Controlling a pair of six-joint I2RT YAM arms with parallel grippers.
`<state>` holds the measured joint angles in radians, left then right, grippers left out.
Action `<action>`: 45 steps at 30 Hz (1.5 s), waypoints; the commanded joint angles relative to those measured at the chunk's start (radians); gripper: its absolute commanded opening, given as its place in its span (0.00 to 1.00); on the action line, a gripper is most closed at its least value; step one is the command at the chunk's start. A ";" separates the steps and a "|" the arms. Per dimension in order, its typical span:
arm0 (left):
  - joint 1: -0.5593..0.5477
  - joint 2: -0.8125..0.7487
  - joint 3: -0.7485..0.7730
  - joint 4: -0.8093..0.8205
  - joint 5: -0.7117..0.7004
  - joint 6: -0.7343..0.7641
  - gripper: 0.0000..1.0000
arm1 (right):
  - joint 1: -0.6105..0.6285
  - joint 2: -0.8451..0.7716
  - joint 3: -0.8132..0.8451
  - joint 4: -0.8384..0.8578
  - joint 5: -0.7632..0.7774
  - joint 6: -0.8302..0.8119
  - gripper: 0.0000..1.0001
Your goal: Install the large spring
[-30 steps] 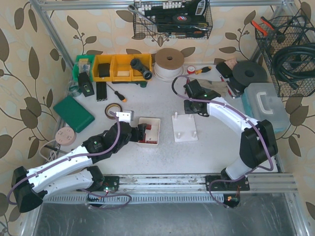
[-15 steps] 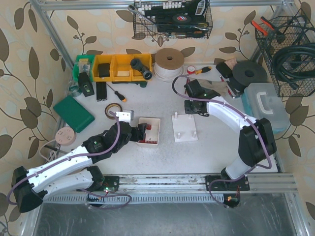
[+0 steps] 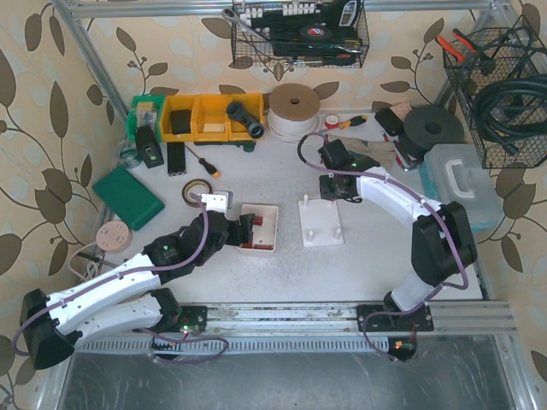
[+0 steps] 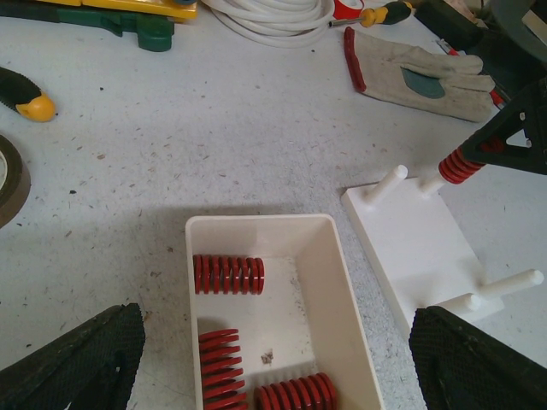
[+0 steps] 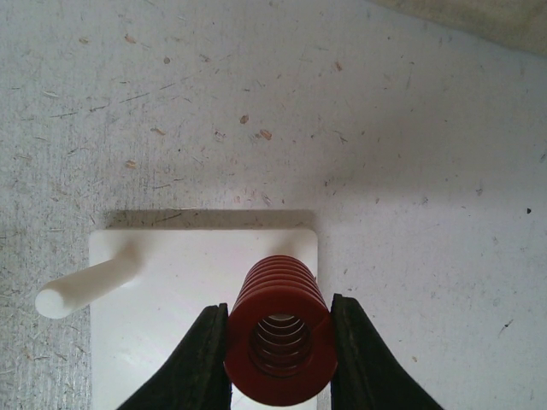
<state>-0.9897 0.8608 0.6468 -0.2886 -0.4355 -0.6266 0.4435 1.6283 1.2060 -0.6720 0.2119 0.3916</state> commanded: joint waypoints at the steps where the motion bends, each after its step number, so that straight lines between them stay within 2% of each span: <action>1: -0.004 -0.010 0.001 0.028 0.004 0.015 0.87 | -0.001 0.016 0.026 -0.020 -0.012 0.000 0.00; 34: -0.004 -0.012 -0.003 0.034 -0.001 0.020 0.87 | -0.018 0.128 0.078 -0.078 -0.044 0.017 0.00; 35: -0.004 -0.012 -0.002 0.035 -0.002 0.020 0.87 | -0.018 0.128 0.079 -0.082 -0.042 0.019 0.05; 37: -0.004 -0.012 -0.002 0.034 -0.002 0.019 0.87 | -0.018 0.128 0.082 -0.084 -0.037 0.019 0.22; 39: -0.004 -0.012 -0.003 0.035 -0.001 0.019 0.87 | -0.018 0.123 0.080 -0.086 -0.040 0.022 0.34; 41: -0.004 -0.011 -0.003 0.034 -0.001 0.019 0.87 | -0.017 0.119 0.081 -0.085 -0.052 0.024 0.41; 44: -0.004 -0.010 -0.002 0.034 -0.002 0.019 0.87 | -0.015 0.110 0.082 -0.083 -0.056 0.030 0.45; 45: -0.004 -0.011 -0.002 0.034 -0.001 0.020 0.87 | -0.015 0.105 0.082 -0.083 -0.056 0.032 0.51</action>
<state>-0.9897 0.8600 0.6464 -0.2844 -0.4358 -0.6266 0.4271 1.7481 1.2518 -0.7341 0.1658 0.4068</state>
